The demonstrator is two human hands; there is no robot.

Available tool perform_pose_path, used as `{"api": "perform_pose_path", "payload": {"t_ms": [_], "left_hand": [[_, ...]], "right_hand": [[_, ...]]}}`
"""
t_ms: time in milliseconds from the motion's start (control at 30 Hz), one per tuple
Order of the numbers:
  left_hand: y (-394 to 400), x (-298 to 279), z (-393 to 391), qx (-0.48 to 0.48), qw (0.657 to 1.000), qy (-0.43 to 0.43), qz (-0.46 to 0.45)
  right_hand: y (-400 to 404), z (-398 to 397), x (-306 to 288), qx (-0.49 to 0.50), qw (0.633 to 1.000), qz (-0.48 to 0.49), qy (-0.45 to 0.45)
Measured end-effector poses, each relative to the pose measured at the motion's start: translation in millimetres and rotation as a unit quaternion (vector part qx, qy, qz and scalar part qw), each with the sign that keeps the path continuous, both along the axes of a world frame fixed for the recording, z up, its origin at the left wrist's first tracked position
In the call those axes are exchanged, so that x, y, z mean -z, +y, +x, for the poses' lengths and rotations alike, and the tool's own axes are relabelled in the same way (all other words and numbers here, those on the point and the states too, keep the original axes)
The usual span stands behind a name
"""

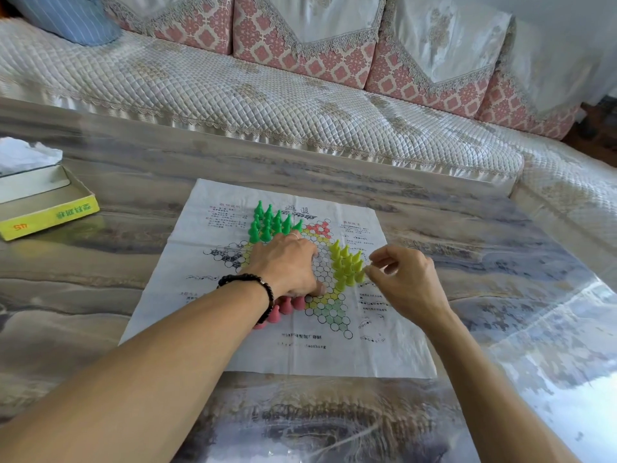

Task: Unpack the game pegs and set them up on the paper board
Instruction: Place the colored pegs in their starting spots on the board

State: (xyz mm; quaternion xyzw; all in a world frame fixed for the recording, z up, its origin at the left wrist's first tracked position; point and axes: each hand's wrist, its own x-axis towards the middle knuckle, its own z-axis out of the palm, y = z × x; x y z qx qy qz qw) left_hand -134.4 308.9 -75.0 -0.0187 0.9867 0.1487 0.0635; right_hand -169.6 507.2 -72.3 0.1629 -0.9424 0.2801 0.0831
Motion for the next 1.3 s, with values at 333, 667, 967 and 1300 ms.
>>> {"api": "perform_pose_path", "payload": {"t_ms": [333,667,967,1300], "left_hand": [[2,-4,0,-0.009,1.000,-0.005,-0.004],[2,-5,1,-0.008,1.000,-0.008,-0.003],[2,-5,0,-0.009,1.000,-0.009,-0.002],[2,-3,-1,-0.011,1.000,-0.005,-0.001]], "right_hand": [[39,-12,-23,0.025,0.995,0.087,-0.042],[40,-12,-14,-0.029,0.972,0.221,-0.077],[14,-27,-15,-0.024,0.998,0.047,-0.019],[-4,-40,-5,-0.036,0.992,0.112,-0.055]]}}
